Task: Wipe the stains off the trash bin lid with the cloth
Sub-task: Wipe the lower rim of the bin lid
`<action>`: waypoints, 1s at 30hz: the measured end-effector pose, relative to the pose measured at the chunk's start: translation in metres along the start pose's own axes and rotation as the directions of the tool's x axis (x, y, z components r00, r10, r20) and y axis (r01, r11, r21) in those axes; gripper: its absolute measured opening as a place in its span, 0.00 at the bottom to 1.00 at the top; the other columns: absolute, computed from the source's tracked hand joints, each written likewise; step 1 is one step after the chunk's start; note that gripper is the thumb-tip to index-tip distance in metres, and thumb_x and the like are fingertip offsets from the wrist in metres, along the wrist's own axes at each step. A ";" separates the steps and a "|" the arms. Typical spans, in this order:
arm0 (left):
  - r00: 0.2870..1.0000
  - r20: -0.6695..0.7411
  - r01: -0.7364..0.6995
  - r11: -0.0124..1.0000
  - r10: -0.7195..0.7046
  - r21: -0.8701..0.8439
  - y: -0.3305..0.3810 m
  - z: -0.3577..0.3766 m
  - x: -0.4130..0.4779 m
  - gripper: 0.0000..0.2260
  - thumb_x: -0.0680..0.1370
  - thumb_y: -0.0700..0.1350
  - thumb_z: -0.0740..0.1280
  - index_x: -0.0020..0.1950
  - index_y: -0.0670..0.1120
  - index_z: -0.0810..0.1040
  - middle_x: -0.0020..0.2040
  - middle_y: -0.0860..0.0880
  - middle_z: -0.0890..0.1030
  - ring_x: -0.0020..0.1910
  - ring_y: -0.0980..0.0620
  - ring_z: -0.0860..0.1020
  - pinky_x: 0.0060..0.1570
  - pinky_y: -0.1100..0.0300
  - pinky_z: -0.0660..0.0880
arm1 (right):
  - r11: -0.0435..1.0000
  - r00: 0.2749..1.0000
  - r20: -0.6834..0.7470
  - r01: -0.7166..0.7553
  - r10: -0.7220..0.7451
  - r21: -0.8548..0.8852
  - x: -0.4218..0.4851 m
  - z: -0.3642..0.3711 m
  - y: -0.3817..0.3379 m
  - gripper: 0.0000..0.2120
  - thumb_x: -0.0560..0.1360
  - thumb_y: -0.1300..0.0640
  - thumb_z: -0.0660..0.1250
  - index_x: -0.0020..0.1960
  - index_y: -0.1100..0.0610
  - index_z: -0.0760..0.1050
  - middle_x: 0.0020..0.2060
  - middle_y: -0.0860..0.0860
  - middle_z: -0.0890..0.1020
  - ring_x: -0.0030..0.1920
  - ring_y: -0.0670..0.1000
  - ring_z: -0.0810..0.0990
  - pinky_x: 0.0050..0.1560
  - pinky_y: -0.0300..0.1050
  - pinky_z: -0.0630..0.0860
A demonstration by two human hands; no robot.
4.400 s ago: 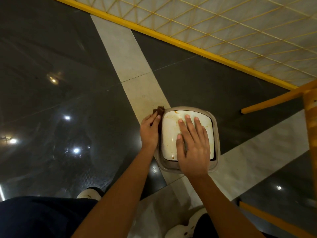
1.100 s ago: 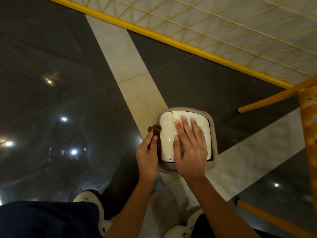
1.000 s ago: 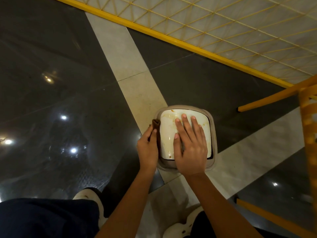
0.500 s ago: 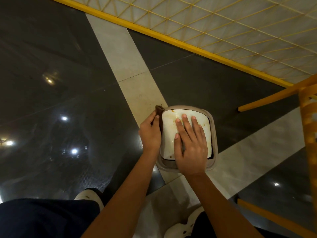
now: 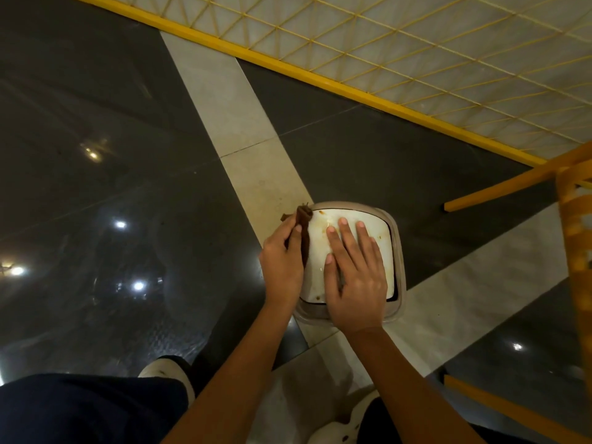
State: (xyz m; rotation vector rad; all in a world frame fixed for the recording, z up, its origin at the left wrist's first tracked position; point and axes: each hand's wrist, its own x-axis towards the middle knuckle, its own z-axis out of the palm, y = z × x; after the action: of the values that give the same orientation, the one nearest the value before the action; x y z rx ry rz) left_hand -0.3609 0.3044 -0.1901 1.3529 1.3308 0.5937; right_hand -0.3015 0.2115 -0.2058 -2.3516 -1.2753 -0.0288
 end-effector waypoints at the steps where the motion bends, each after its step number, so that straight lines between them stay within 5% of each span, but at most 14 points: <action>1: 1.000 0.006 0.025 1.000 -0.025 0.004 0.001 0.001 0.005 0.13 0.79 0.42 0.61 0.64 0.45 0.75 0.60 0.49 0.79 0.59 0.57 0.75 0.57 0.69 0.69 | 1.000 1.000 0.000 0.004 -0.004 0.001 0.001 0.000 0.000 0.21 0.79 0.52 0.52 0.70 0.54 0.66 0.70 0.51 0.68 0.73 0.53 0.60 0.70 0.57 0.61; 4: 0.997 0.034 0.062 0.997 -0.064 0.045 0.010 0.004 0.023 0.14 0.80 0.41 0.60 0.64 0.46 0.75 0.61 0.48 0.79 0.61 0.53 0.75 0.58 0.68 0.66 | 1.000 1.000 -0.001 0.008 -0.008 0.000 0.001 0.000 0.001 0.21 0.79 0.53 0.52 0.70 0.54 0.67 0.70 0.52 0.68 0.73 0.53 0.61 0.70 0.58 0.62; 9: 0.986 0.025 -0.166 0.979 0.164 0.116 0.006 0.003 -0.004 0.13 0.79 0.41 0.61 0.63 0.45 0.76 0.60 0.49 0.79 0.60 0.57 0.74 0.63 0.65 0.68 | 1.000 1.000 -0.002 0.008 -0.008 0.008 -0.001 0.001 0.000 0.20 0.80 0.51 0.51 0.70 0.53 0.64 0.70 0.51 0.67 0.73 0.53 0.60 0.70 0.58 0.61; 13: 0.998 0.035 -0.055 0.991 0.051 0.122 0.015 0.006 0.018 0.13 0.80 0.40 0.60 0.63 0.44 0.76 0.60 0.47 0.79 0.57 0.57 0.75 0.56 0.74 0.64 | 1.000 1.000 -0.007 0.005 -0.005 0.002 0.001 0.000 0.001 0.21 0.79 0.51 0.50 0.70 0.53 0.65 0.70 0.51 0.68 0.73 0.53 0.61 0.70 0.58 0.61; 19: 0.979 0.029 -0.203 0.968 0.201 0.147 0.001 0.003 -0.008 0.13 0.79 0.40 0.61 0.63 0.45 0.76 0.62 0.49 0.78 0.62 0.52 0.73 0.61 0.68 0.66 | 1.000 1.000 0.001 0.004 -0.004 0.001 0.000 0.001 0.001 0.21 0.80 0.50 0.48 0.70 0.53 0.65 0.70 0.51 0.67 0.73 0.53 0.60 0.71 0.57 0.60; 25: 0.995 0.044 -0.098 0.989 0.093 0.110 0.012 0.005 0.014 0.13 0.80 0.40 0.59 0.63 0.44 0.76 0.59 0.49 0.79 0.56 0.57 0.75 0.55 0.76 0.65 | 1.000 1.000 0.002 0.006 -0.006 -0.008 -0.001 0.001 0.001 0.21 0.80 0.50 0.48 0.70 0.53 0.65 0.70 0.51 0.67 0.73 0.53 0.60 0.71 0.57 0.61; 28: 0.981 0.012 -0.193 0.975 0.193 0.113 0.003 0.003 -0.008 0.13 0.79 0.40 0.61 0.63 0.46 0.76 0.60 0.50 0.79 0.59 0.57 0.74 0.60 0.69 0.67 | 1.000 1.000 0.006 -0.002 0.002 -0.006 -0.001 0.001 0.000 0.21 0.80 0.51 0.49 0.71 0.53 0.65 0.71 0.51 0.67 0.73 0.53 0.60 0.70 0.58 0.61; 30: 0.992 -0.017 -0.124 0.990 0.125 0.066 -0.006 -0.001 -0.011 0.13 0.79 0.40 0.61 0.63 0.46 0.76 0.60 0.50 0.79 0.59 0.57 0.74 0.60 0.68 0.68 | 1.000 1.000 0.011 -0.006 0.006 -0.002 -0.001 0.000 0.000 0.21 0.80 0.50 0.48 0.71 0.53 0.65 0.71 0.51 0.67 0.73 0.53 0.60 0.70 0.58 0.61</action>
State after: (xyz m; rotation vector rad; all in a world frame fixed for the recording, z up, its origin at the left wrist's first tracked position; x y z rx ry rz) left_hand -0.3666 0.2929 -0.1920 1.4949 1.2987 0.6550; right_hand -0.3020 0.2113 -0.2060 -2.3605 -1.2741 -0.0161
